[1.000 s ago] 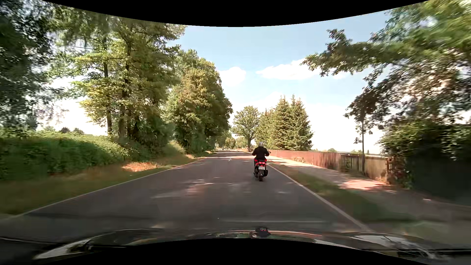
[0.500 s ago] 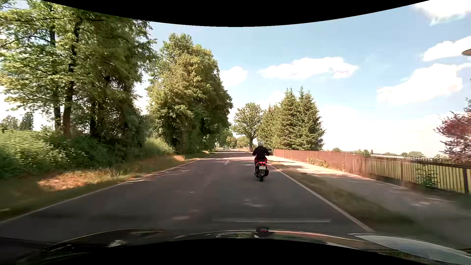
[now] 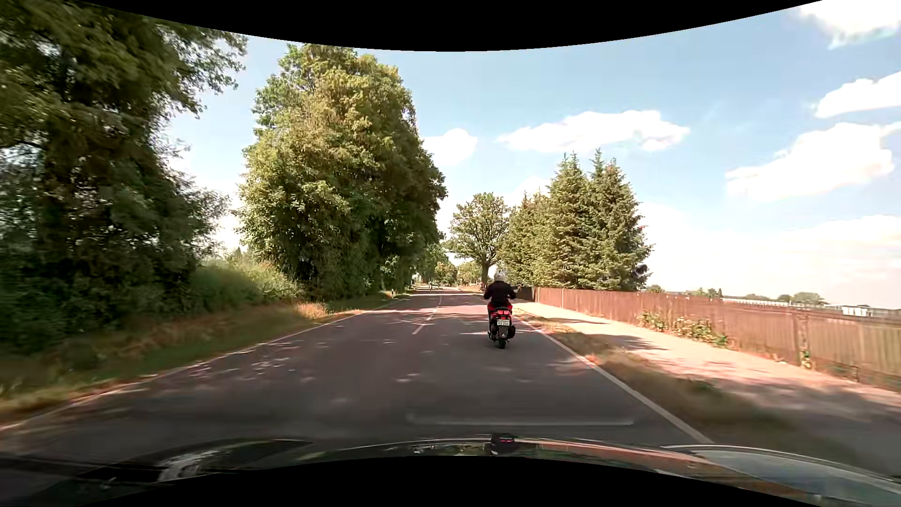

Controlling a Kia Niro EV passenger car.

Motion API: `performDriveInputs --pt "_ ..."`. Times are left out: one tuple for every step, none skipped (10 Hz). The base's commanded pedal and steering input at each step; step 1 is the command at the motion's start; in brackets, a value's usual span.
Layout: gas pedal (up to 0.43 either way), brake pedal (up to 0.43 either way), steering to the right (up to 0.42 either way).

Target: Follow the waypoints while adhering to traffic rules and regulations

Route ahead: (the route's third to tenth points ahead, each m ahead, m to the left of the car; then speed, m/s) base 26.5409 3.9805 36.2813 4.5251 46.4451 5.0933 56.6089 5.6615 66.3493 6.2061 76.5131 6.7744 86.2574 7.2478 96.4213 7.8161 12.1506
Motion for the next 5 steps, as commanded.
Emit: performDriveInputs --pt "0.177 0.006 -0.007" --pt "0.177 0.006 -0.007" --pt "0.189 0.006 -0.007" --pt "0.189 0.006 -0.006" --pt "0.189 0.006 -0.006"
